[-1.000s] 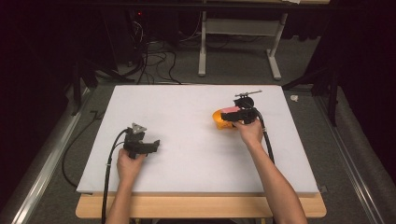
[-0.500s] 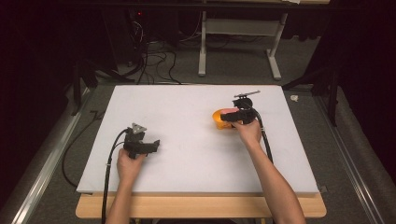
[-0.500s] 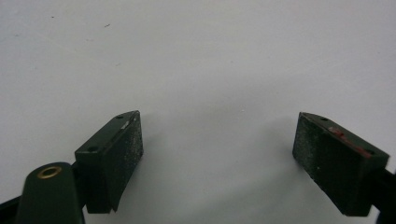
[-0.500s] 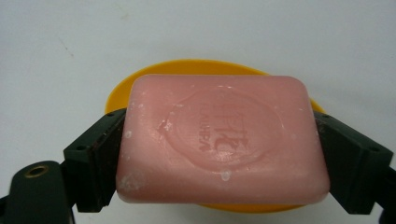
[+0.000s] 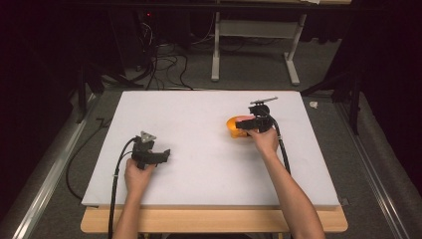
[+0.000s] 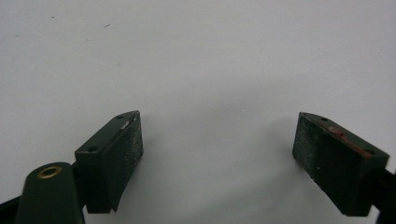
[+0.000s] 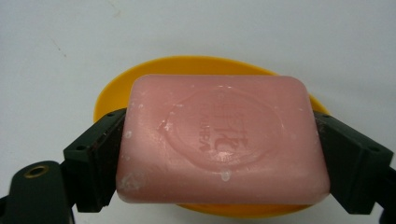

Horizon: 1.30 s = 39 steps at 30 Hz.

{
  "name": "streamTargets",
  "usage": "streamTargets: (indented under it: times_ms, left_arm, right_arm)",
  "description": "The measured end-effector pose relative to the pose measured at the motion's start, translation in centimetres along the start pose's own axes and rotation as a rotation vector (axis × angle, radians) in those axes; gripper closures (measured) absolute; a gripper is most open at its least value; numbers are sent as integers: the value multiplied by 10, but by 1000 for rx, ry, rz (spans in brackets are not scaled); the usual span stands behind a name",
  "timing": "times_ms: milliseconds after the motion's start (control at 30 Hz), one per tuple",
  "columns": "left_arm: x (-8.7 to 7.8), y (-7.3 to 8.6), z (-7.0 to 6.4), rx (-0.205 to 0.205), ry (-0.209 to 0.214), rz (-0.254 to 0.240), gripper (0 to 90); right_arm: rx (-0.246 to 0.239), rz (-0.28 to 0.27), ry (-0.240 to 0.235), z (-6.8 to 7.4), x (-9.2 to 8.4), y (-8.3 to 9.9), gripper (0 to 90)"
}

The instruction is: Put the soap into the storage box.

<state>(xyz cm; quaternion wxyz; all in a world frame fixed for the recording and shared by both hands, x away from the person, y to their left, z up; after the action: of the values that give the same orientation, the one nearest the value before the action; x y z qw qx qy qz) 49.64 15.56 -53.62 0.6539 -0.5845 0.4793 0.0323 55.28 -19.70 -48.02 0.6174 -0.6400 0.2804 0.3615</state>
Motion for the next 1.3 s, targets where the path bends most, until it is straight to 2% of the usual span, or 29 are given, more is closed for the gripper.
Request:
streamTargets:
  times_ms: [633, 1033, 1300]
  left_arm:
    - [0, 0, 0, 0, 0, 0, 166]
    - [0, 0, 0, 1, -2, -2, 166]
    - [0, 0, 0, -1, -1, -2, 166]
  right_arm:
    - [14, 15, -11, 0, 3, 1, 134]
    - [5, -8, -1, 1, 1, 0, 132]
    - [-8, -53, -7, 1, -8, -4, 122]
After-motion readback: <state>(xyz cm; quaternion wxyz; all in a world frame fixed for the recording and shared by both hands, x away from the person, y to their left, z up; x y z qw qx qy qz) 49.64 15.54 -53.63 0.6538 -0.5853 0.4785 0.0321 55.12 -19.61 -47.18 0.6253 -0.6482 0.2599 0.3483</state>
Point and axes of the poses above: each handheld gripper's, and its own axes: x roughly forward along the jaws, y roughly out of its underside, z roughly to its left, the point moved 7 cm from there along x, roughly forward along the jaws, and after that the axes turned 11 degrees about y, right-handed, at the moved point
